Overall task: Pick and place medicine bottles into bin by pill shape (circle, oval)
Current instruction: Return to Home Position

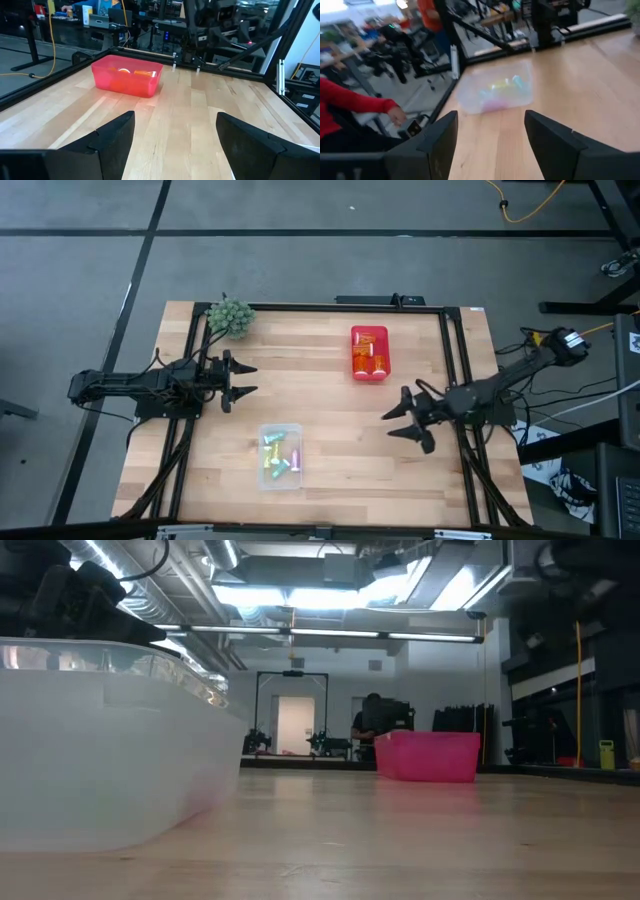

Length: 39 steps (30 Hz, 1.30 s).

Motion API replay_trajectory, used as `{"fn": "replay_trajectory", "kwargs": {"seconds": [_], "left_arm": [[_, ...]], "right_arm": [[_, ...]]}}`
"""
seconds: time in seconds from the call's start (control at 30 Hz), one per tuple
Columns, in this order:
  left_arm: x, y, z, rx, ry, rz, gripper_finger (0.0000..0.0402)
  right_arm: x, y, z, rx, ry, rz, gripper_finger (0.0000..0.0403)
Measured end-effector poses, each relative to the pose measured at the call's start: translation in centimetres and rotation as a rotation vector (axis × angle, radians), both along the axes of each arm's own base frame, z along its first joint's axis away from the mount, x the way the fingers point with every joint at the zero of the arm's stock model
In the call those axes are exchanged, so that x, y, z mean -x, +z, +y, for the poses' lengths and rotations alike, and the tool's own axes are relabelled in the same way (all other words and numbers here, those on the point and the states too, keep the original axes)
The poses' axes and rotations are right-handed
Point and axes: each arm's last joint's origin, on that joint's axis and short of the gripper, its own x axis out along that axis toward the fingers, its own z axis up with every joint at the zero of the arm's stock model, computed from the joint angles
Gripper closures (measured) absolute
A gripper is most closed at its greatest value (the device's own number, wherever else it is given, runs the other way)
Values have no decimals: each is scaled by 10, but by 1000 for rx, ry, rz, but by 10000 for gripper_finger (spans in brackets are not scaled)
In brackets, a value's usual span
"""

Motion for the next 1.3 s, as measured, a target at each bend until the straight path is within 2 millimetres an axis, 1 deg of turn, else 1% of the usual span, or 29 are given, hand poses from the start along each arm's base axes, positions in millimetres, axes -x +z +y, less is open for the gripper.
{"fn": "replay_trajectory", "kwargs": {"seconds": [0.1, 0.23, 0.33, 0.47, 0.6, 0.7, 0.87, 1.0, 1.13, 1.3], "left_arm": [[0, 0, 0, 0, 0, 0, 129], [0, 0, 0, 0, 0, 0, 129], [0, 0, 0, 0, 0, 0, 129], [0, 0, 0, 0, 0, -1, 129], [0, 0, 0, 0, 0, 0, 129], [0, 0, 0, 0, 0, 0, 129], [0, 0, 0, 0, 0, 0, 129], [0, 0, 0, 0, 0, 0, 129], [0, 0, 0, 0, 0, -1, 129], [0, 0, 0, 0, 0, 0, 129]], "right_arm": [[13, -11, -5, -20, 40, -41, 170], [24, -20, -10, -18, 63, -70, 170], [27, -14, -11, 25, 68, -127, 170], [30, -7, -14, 134, 82, -206, 170], [32, -12, -23, 177, 11, -146, 170], [35, -16, -29, 163, -23, -88, 170], [41, -19, -34, 147, -42, -52, 170], [47, -19, -36, 162, -6, -64, 170], [52, -20, -38, 169, -10, -56, 170], [54, -17, -38, 201, 5, -100, 170]]}}
